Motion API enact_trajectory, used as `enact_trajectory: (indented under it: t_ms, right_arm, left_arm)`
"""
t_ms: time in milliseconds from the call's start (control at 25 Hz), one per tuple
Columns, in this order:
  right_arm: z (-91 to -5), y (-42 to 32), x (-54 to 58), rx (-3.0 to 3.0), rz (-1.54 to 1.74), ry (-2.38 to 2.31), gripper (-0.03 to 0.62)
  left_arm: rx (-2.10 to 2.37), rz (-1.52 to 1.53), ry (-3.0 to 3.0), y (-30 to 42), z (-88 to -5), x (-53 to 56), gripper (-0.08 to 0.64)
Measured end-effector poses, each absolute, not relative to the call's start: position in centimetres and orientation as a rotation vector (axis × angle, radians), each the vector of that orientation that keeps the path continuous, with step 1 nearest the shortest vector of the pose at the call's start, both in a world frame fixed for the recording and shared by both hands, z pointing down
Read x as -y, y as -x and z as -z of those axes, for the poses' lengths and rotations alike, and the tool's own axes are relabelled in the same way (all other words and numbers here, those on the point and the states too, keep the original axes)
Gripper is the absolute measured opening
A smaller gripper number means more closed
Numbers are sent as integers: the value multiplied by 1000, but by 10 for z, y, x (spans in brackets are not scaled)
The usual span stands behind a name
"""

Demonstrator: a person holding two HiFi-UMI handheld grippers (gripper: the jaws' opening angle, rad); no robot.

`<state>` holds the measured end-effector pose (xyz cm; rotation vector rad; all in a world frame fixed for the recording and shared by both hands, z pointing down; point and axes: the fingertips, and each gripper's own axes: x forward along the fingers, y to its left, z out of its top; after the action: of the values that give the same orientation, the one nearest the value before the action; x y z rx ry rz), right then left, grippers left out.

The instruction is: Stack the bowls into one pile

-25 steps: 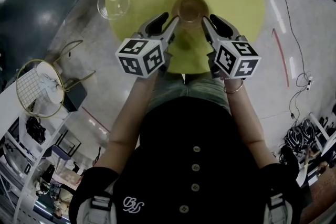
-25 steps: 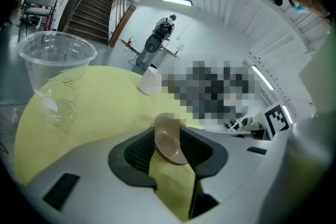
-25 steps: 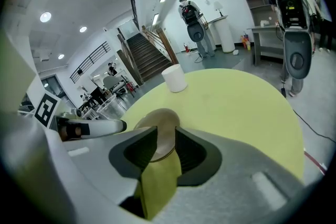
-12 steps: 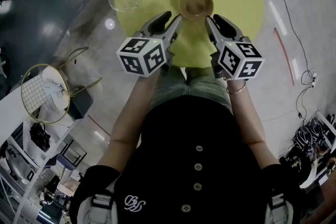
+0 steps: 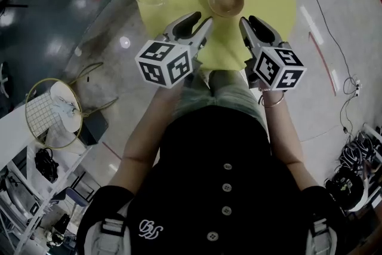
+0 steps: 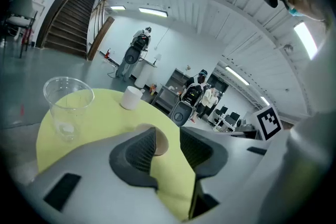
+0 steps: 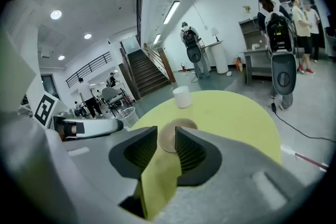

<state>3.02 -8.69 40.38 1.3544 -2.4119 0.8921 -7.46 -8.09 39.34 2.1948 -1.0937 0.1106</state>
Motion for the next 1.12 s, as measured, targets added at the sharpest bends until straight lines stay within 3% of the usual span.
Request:
enact_trajectory:
  t_ms: [400,560,1120]
  right_arm:
    - [-375,-12,55,2540,-935,-1349,99]
    - [-373,-17,47,2547,-924,-1370,64]
    - [-368,-26,50,2588,-907,-1287,43]
  left_arm:
    - [1100,-31,-2270,91,-368,58,137]
    - [1122,-10,-2288,89,-362,51,130]
    - [1212,39,-2291,83,-347,46,101]
